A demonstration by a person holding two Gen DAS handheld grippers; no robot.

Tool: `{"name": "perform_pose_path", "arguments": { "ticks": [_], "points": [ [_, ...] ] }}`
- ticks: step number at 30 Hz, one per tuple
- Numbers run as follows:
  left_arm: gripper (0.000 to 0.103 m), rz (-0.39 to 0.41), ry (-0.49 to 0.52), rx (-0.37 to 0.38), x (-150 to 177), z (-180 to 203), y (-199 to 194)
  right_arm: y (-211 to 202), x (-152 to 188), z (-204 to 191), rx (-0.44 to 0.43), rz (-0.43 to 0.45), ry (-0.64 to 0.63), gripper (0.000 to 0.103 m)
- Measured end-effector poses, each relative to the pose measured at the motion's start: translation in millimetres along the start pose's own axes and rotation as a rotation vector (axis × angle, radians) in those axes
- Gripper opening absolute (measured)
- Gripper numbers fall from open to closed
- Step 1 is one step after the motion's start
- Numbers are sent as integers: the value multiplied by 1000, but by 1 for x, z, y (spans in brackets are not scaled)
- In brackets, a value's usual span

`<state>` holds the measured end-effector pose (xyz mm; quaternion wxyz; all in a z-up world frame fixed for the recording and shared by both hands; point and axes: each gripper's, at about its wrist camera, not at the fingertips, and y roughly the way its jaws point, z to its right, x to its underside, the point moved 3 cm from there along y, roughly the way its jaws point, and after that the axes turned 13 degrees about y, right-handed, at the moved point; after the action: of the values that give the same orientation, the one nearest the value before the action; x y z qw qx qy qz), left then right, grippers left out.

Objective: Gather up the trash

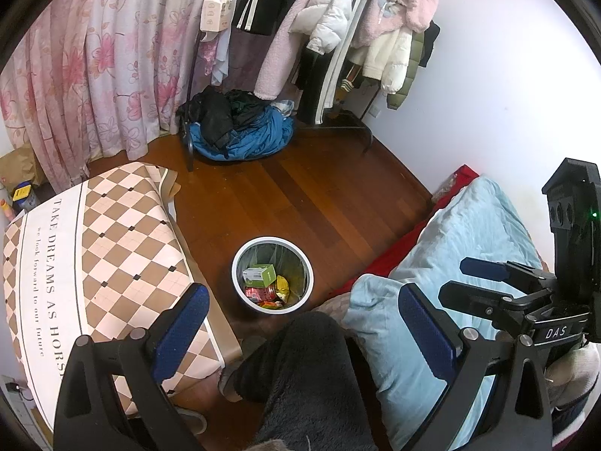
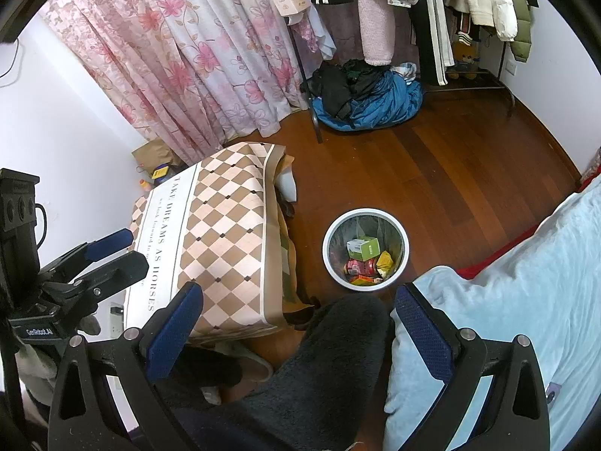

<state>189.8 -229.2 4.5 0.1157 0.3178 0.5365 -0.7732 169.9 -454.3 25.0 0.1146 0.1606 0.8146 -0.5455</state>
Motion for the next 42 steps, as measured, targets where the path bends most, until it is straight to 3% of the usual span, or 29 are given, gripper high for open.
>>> {"name": "perform_pose_path", "arguments": {
  "ticks": [42],
  "points": [
    [103, 9, 8, 1, 1, 2, -2, -2, 2, -4, 2, 4, -5, 103]
  ]
}}
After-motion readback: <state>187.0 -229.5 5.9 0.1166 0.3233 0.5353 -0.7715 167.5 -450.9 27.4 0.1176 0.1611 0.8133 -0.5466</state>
